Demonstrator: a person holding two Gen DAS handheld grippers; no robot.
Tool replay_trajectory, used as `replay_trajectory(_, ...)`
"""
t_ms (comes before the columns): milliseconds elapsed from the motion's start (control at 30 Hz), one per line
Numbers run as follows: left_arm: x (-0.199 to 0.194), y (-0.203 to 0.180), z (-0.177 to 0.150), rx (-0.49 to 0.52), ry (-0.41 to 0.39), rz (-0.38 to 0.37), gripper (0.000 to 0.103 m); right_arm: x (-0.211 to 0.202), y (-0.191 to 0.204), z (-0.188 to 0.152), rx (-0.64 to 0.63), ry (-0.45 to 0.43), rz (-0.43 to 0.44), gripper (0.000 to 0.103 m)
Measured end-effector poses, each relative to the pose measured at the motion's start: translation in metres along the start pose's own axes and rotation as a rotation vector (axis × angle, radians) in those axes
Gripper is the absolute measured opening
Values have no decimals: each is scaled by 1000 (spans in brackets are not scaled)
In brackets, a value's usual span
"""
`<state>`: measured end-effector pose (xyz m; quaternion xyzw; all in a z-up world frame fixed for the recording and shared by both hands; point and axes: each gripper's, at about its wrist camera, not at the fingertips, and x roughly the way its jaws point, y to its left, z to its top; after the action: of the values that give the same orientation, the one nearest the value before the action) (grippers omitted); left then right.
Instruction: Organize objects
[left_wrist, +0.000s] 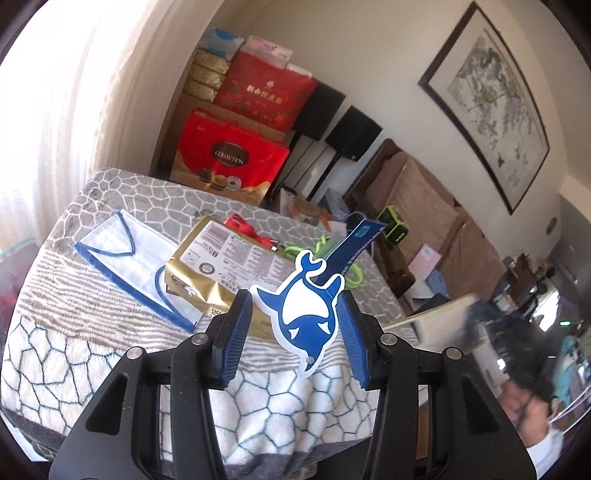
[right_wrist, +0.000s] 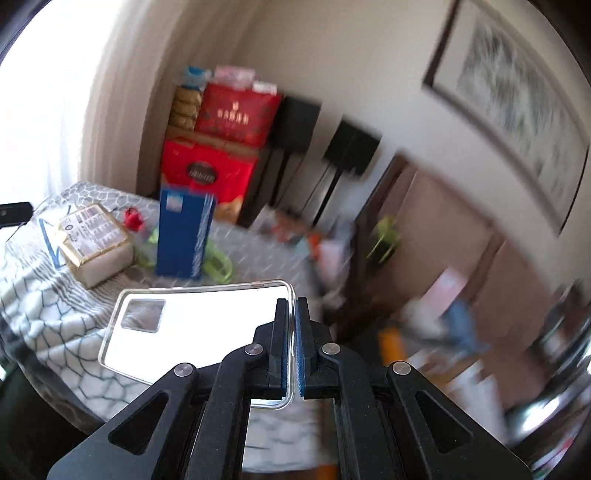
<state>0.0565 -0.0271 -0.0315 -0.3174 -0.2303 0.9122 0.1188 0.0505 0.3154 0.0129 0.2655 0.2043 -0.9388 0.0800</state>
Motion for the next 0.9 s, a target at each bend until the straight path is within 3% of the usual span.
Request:
replay_trajectory(167,15,-4,-1,17,20,25,44,61,-6,-41,162,174,88,2)
replay_trajectory(300,30,-10,-2,28,39,35,44,89,-2,-65,173,299,149,9)
replay_trajectory(367,38,-14,-4,37,53,38,44,88,-2,-67,135,284,169,35)
replay_trajectory(400,43,-17,-5,45,61,41,44,89,-1,-65,120,291,185,68)
replay_trajectory(433,46,-19,-6,53,67,43,44,88,-1,-63,93,307,232,86)
replay_trajectory(500,49,-22,-8,63,74,43,44,86,4,-55,14,321,332,87)
replay_trajectory(600,52,-26,-8,66,77,44,44,79,27,-38,-257,351,449,92)
replay_trajectory(667,54,-27,-9,64,79,46,44,76,45,-30,-428,366,480,93)
replay_trajectory(767,55,-29,-11,66,78,52,44,79,81,-13,-684,424,593,103)
replay_trajectory(900,49,-34,-12,92,63,78,44,112,116,-13,-835,563,693,102)
